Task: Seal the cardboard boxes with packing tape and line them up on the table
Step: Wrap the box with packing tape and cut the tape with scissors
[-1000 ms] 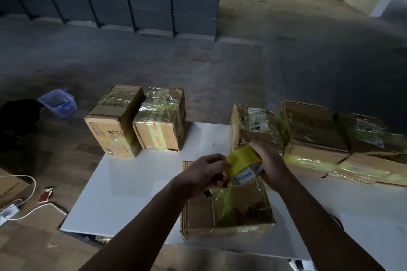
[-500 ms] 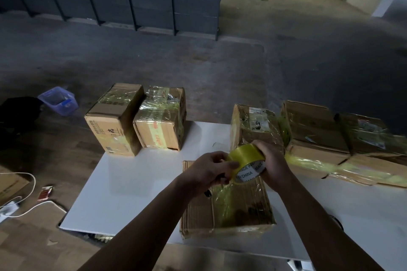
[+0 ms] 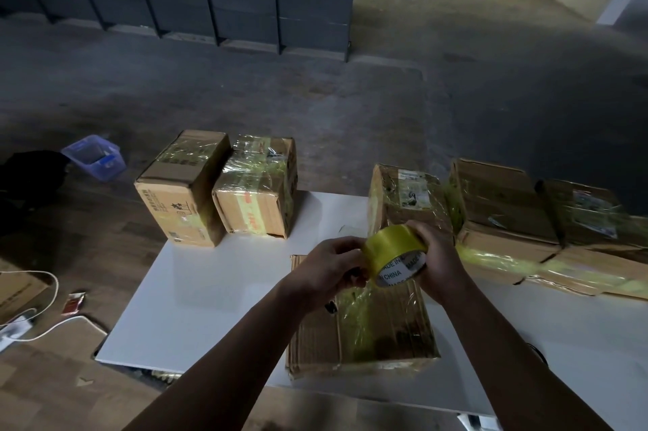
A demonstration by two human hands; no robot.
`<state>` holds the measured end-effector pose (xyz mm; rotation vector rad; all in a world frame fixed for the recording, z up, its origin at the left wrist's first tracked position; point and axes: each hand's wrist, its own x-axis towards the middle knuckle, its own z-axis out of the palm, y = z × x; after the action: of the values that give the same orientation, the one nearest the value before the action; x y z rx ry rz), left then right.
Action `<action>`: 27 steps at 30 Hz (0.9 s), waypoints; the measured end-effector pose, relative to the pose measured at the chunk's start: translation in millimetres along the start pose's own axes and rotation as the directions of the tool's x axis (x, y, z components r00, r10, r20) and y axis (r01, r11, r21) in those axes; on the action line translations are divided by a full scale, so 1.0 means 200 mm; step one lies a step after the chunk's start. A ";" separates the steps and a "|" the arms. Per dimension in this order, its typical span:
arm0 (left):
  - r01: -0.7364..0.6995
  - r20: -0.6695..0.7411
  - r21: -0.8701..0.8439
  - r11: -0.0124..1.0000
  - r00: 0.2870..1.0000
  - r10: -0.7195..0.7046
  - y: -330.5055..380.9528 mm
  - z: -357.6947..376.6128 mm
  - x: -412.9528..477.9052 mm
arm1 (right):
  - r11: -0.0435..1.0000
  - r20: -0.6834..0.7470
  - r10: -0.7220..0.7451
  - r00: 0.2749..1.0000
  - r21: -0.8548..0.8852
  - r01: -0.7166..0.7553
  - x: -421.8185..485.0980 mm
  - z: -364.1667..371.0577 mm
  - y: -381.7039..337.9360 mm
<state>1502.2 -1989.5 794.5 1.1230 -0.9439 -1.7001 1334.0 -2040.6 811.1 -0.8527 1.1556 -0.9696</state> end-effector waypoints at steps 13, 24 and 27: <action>-0.122 -0.305 0.380 0.917 0.919 0.248 0.00 0.06 0.01 | 1.000 0.000 -0.001 1.000 -0.012 0.001 0.04 -0.02 0.02; -0.104 -0.392 0.614 0.782 0.821 0.416 -0.03 0.07 0.03 | 0.974 0.057 -0.170 0.984 -0.139 0.176 0.05 -0.02 0.04; -0.076 -0.430 0.556 0.828 0.826 0.364 -0.01 0.07 0.04 | 0.957 0.067 -0.219 0.973 -0.182 0.228 0.05 -0.02 0.04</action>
<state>1487.0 -1994.0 794.5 1.6429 -1.1505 -0.8642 1333.3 -2047.1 798.9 -1.1723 1.1402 -1.0288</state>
